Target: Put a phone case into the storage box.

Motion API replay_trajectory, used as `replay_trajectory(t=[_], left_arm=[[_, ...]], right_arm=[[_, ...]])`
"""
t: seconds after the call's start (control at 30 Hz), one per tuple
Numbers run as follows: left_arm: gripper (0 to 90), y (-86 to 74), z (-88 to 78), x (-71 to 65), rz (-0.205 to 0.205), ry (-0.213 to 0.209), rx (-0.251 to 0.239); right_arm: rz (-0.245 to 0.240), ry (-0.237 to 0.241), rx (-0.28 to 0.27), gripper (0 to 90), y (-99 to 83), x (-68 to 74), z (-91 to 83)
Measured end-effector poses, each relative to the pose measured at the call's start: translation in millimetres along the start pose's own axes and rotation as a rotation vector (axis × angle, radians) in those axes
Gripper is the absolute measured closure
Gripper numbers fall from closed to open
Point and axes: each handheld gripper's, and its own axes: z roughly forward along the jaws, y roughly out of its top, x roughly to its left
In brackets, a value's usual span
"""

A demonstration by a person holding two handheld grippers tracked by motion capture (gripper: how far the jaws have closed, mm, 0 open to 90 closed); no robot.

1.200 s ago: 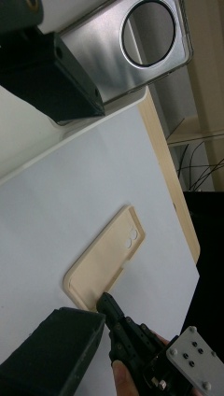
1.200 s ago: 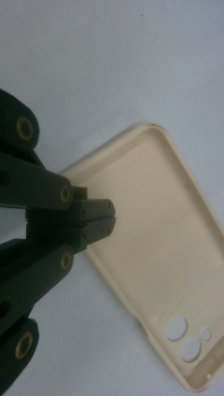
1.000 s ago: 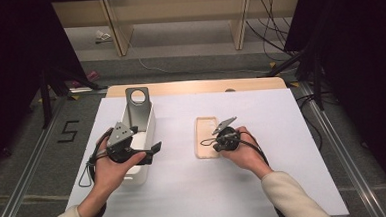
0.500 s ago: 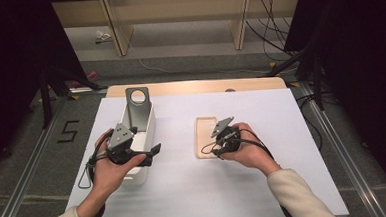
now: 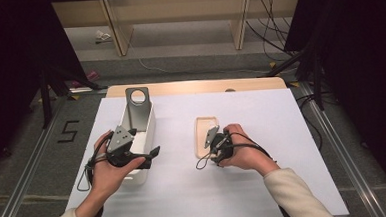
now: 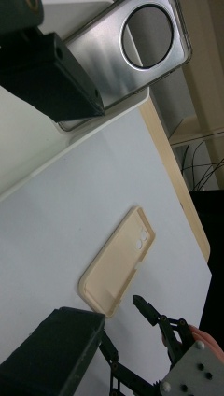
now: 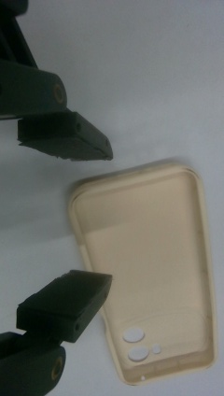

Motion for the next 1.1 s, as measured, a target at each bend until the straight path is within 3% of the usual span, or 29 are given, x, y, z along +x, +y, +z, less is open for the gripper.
replay_trajectory(t=[0.3,1.1], left_arm=[[2.7,-0.2,0.4,-0.1,-0.002,0.001,0.000],[2.6,-0.3,1.0,-0.3,0.005,0.003,0.004]], right_arm=[[-0.090,-0.025,0.051,34.6,17.8,1.7,8.9],[-0.156,-0.038,0.122,36.2,28.9,4.9,19.9]])
